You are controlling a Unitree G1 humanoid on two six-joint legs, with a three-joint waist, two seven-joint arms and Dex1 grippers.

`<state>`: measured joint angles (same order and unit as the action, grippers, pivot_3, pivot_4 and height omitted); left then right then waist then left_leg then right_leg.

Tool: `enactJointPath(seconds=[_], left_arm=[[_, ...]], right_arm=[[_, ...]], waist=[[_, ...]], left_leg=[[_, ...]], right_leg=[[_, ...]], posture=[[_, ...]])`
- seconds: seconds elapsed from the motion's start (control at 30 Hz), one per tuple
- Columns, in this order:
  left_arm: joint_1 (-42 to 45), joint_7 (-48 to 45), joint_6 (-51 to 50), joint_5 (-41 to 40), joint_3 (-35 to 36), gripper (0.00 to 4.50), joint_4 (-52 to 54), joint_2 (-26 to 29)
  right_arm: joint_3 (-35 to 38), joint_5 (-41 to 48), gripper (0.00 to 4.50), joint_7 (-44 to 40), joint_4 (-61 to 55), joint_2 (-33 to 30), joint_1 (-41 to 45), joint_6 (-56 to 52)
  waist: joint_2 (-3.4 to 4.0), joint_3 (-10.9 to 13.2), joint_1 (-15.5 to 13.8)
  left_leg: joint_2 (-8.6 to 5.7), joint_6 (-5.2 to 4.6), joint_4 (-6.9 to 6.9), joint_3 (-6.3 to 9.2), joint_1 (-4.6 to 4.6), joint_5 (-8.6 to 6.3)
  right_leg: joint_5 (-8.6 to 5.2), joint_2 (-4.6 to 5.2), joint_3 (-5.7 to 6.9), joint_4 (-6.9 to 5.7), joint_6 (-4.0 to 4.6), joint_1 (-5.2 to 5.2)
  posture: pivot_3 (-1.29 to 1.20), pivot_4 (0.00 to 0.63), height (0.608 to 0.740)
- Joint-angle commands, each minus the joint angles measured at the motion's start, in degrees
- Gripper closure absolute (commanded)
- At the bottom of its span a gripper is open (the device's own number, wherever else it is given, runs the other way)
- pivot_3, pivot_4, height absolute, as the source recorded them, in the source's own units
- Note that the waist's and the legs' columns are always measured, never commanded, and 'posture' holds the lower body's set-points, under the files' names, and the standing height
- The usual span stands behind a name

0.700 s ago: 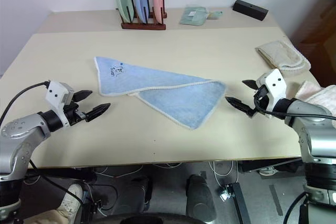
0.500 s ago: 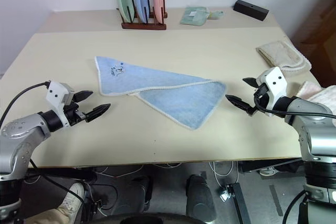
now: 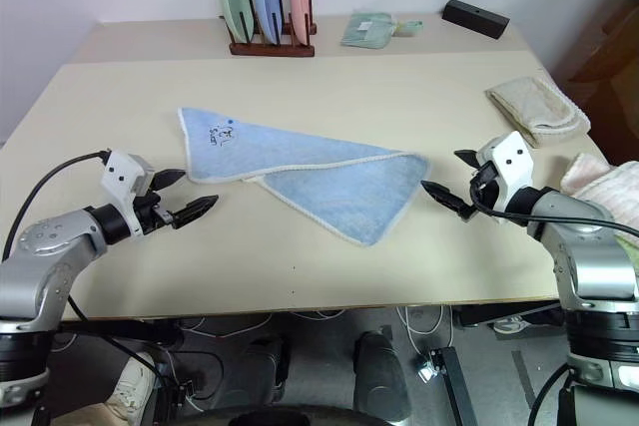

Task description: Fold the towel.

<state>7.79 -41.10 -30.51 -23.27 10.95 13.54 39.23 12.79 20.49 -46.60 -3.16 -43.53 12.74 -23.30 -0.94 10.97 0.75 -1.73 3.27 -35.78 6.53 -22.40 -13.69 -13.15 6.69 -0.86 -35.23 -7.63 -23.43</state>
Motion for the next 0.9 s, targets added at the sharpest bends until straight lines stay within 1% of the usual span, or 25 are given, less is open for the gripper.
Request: enactJointPath(seconds=[0.03,0.33,0.43,0.5,0.57,0.67,0.83,0.9], left_arm=[[1.7,-0.4,1.6,0.7,-0.3,0.06,-0.3,0.6],[3.8,-2.0,3.3,2.3,-1.0,0.06,-3.6,1.4],[5.7,-1.3,5.4,6.0,-2.2,0.06,-7.4,2.6],[7.7,-2.1,9.2,10.1,-4.8,0.06,-11.0,4.3],[10.6,-2.3,13.0,13.9,-7.6,0.06,-15.9,5.1],[15.8,-6.8,18.8,18.1,-12.7,0.06,-22.4,6.6],[24.3,-14.6,23.4,20.8,-19.0,0.06,-32.9,4.6],[26.7,-15.5,25.2,21.9,-20.4,0.06,-36.8,3.4]], right_arm=[[0.5,0.2,0.0,1.3,-3.2,0.7,0.4,0.7],[1.5,1.1,0.0,4.3,-8.2,2.3,-4.1,-0.7],[1.5,4.0,0.0,4.1,-9.3,3.0,-4.1,-4.0],[1.1,5.2,0.0,3.8,-9.8,3.3,-3.9,-5.0],[0.4,4.2,0.0,4.9,-9.9,4.0,-4.1,-4.6],[0.6,3.9,0.0,6.3,-10.9,4.8,-3.8,-4.5],[1.0,3.7,0.0,8.4,-13.6,5.6,-6.9,-4.6],[1.0,3.7,0.0,9.1,-14.6,5.9,-7.8,-4.7]], waist=[[0.0,0.0,0.0],[0.01,0.0,0.0],[0.01,0.0,0.0],[0.01,0.0,0.0],[0.01,0.0,0.0],[0.01,0.0,-0.1],[0.0,0.0,-0.1],[0.0,0.0,0.0]], left_leg=[[0.0,0.0,0.0,0.0,0.0,0.0],[0.0,0.0,0.0,0.0,0.0,0.0],[0.0,0.0,-0.03,0.0,0.0,0.0],[0.0,0.0,-0.03,0.01,0.0,0.0],[0.0,0.0,-0.03,0.01,0.0,0.0],[-0.01,0.0,-0.04,0.0,0.0,0.0],[-0.02,0.0,-0.04,0.01,-0.03,0.0],[-0.02,-0.02,-0.05,0.0,-0.03,-0.01]], right_leg=[[0.0,0.0,0.0,0.0,0.0,0.0],[0.0,0.0,0.0,0.0,-0.01,0.0],[0.0,0.0,0.0,-0.01,0.0,0.0],[0.0,-0.02,0.0,-0.02,0.0,0.0],[0.01,-0.02,0.0,-0.02,0.0,0.0],[0.01,-0.01,0.0,-0.01,-0.01,0.0],[0.01,-0.01,0.01,-0.01,-0.03,0.0],[0.01,-0.01,0.01,-0.01,-0.05,0.0]], posture=[[0.0,0.15,0.74],[0.0,0.15,0.74],[0.0,0.15,0.74],[0.0,0.15,0.74],[0.0,0.15,0.74],[0.0,0.15,0.74],[0.0,0.15,0.74],[0.0,0.15,0.74]])
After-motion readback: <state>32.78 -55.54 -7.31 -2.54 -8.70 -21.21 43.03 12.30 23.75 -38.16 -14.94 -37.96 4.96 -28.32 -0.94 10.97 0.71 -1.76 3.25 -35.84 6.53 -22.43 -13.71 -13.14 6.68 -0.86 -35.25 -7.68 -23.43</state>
